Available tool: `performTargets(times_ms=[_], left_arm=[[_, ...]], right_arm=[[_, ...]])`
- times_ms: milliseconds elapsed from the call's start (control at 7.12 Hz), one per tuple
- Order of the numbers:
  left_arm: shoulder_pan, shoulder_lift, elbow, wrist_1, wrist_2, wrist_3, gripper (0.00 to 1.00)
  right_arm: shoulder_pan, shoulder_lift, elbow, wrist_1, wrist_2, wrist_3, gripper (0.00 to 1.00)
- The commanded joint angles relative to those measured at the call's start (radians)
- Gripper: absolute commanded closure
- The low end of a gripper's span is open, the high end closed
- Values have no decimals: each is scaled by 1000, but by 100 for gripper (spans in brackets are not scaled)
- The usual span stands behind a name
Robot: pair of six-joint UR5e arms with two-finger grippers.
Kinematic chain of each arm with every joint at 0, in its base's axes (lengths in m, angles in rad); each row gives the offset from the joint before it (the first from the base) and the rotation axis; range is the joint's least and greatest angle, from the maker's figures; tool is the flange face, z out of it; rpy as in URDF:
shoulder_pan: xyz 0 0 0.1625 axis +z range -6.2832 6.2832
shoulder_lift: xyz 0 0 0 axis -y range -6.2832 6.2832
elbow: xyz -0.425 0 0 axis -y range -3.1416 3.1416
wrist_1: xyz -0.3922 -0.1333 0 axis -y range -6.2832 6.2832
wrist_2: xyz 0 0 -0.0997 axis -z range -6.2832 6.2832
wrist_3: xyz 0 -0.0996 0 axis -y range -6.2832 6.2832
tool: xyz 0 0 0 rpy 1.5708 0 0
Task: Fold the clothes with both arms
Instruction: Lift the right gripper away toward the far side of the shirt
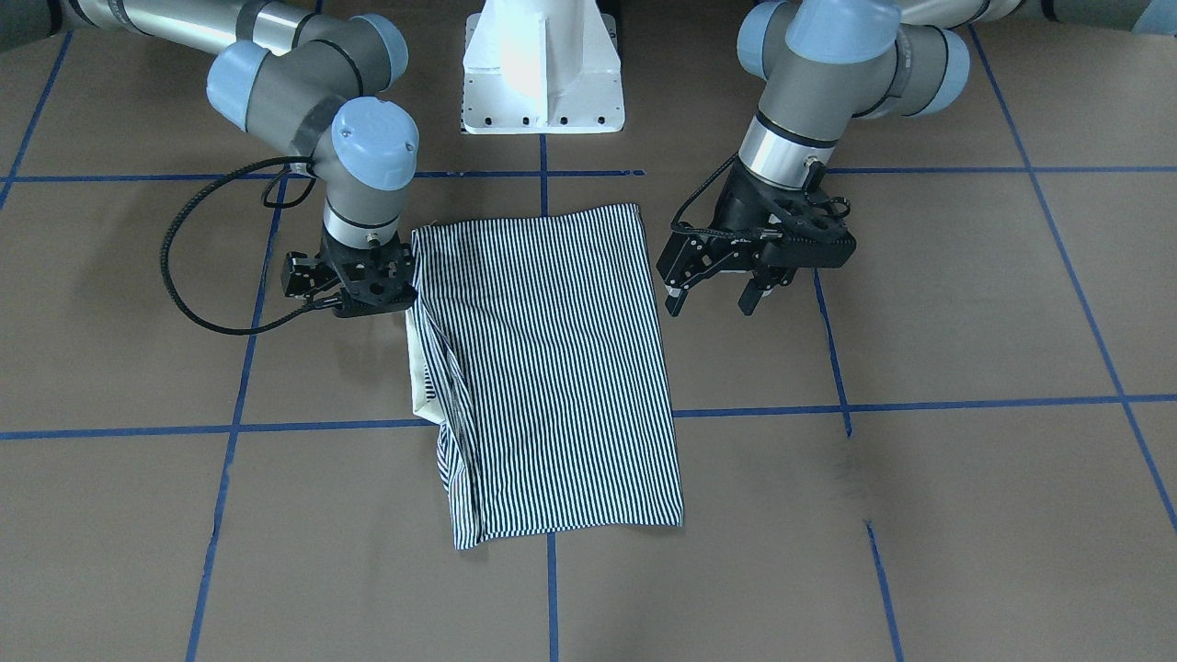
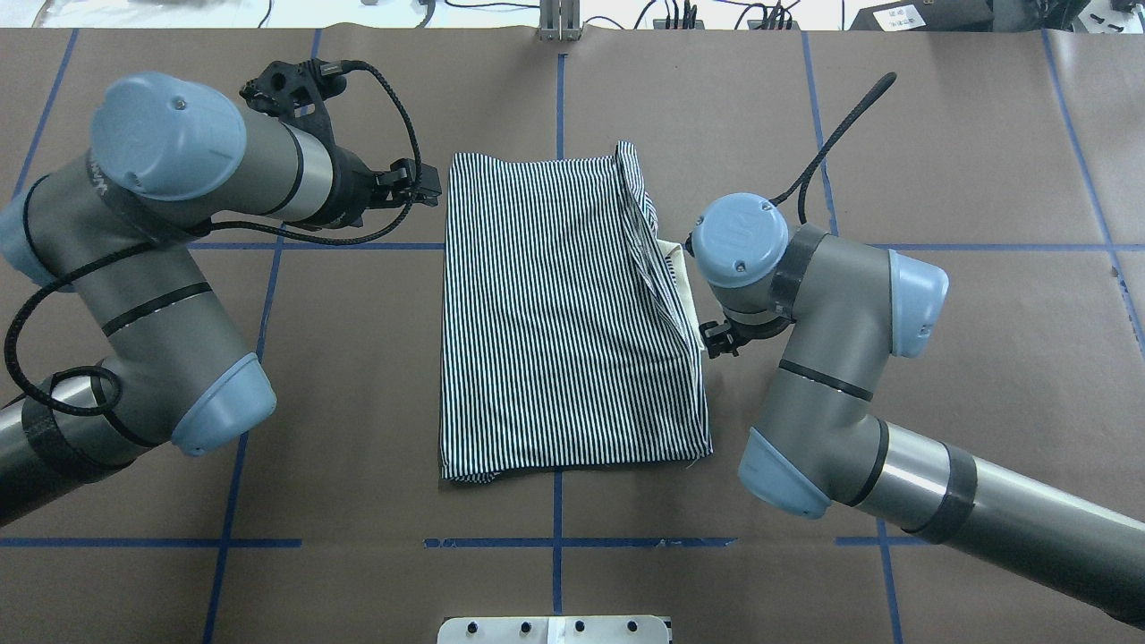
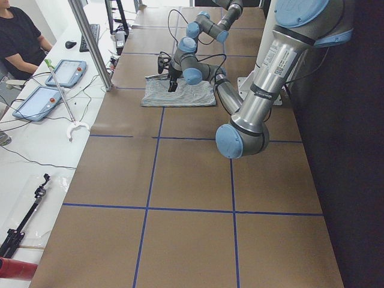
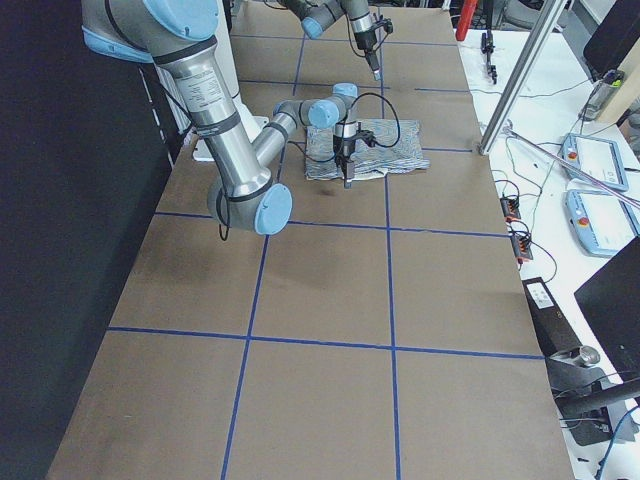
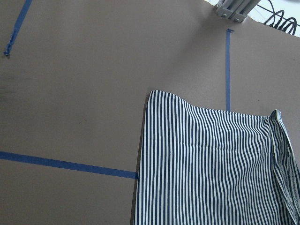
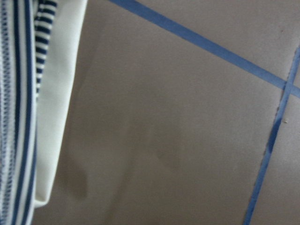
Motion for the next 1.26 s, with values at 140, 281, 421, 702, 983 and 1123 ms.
performTargets(times_ms=[140,281,421,702,983,1123], left_arm=[[0,-1,-5,3,-2,8,0],[-2,1,-5,6,0,10,0],[-2,8,-11,9,0,10,0],[-3,13,-11,11,-20,10,0],[-3,13,-11,11,-20,11,0],[-5,13,-11,11,-20,11,0]], right_arm=[[51,99,-52,13,17,-24,0],[54,212,-162,18,14,-21,0],[54,271,-252,121,10,-9,0],[51,338,-391,187,5,-5,0],[47,351,-465,246,-6,-7,0],[33,346,-498,251,-6,-10,0]])
